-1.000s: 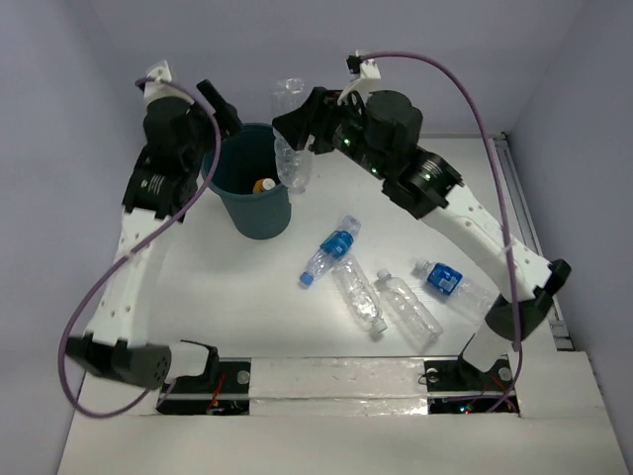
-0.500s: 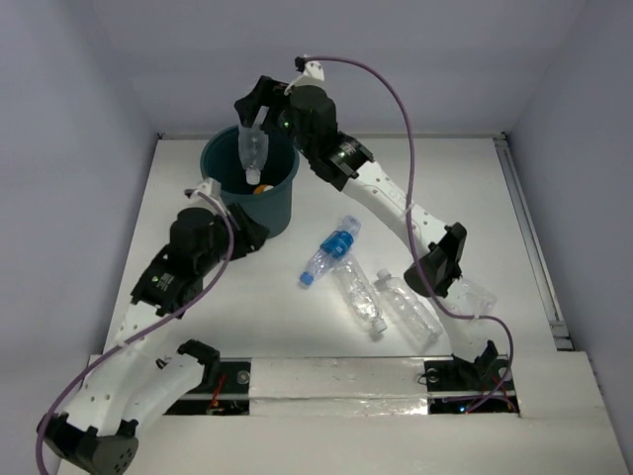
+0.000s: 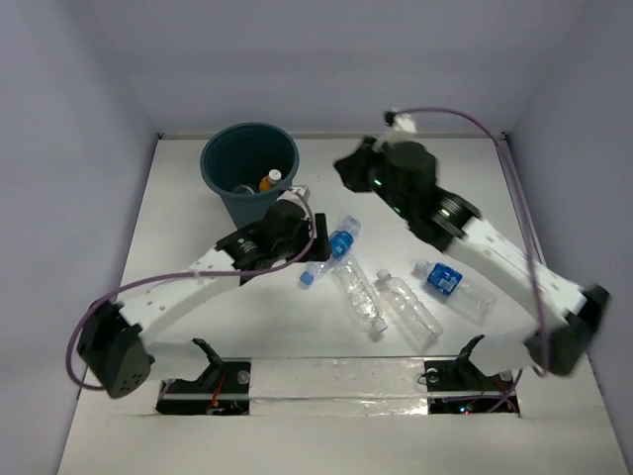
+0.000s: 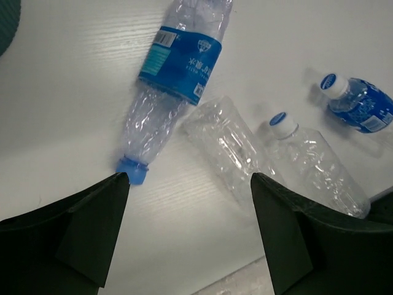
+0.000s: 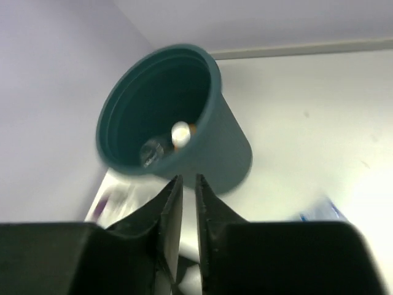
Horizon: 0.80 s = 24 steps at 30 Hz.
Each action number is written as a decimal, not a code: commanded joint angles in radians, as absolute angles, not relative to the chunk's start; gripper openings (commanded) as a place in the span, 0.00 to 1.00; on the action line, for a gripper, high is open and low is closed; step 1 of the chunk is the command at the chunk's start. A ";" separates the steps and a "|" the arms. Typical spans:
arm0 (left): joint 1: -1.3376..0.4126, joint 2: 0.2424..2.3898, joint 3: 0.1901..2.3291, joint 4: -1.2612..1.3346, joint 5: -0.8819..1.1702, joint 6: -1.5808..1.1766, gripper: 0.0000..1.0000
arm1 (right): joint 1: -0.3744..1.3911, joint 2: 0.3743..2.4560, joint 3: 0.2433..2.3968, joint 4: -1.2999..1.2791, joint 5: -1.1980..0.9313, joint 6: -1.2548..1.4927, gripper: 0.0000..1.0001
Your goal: Put the plastic bottles in the bin
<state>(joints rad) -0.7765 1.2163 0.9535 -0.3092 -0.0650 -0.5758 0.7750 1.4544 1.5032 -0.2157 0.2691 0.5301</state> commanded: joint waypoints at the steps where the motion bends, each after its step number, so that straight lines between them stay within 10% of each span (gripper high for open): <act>1: -0.782 1.353 1.054 -0.207 -0.124 -0.511 0.79 | 0.772 1.173 1.205 -0.213 0.287 0.520 0.14; 9: -0.792 1.777 1.340 -0.204 -0.160 -0.430 0.83 | 0.772 0.732 0.753 -0.419 0.140 0.655 0.18; 16: -0.792 2.003 1.534 -0.264 -0.202 -0.407 0.79 | 0.772 0.747 0.739 -0.479 0.028 0.591 0.66; 24: -0.773 2.033 1.496 -0.250 -0.221 -0.406 0.38 | 0.772 0.928 0.746 -0.408 -0.069 0.537 0.88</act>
<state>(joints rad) -0.7807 2.0705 1.5150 -0.2241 -0.1978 -0.4141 0.7719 0.8894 0.7151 -0.4774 -0.0025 0.5800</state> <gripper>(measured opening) 0.435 0.876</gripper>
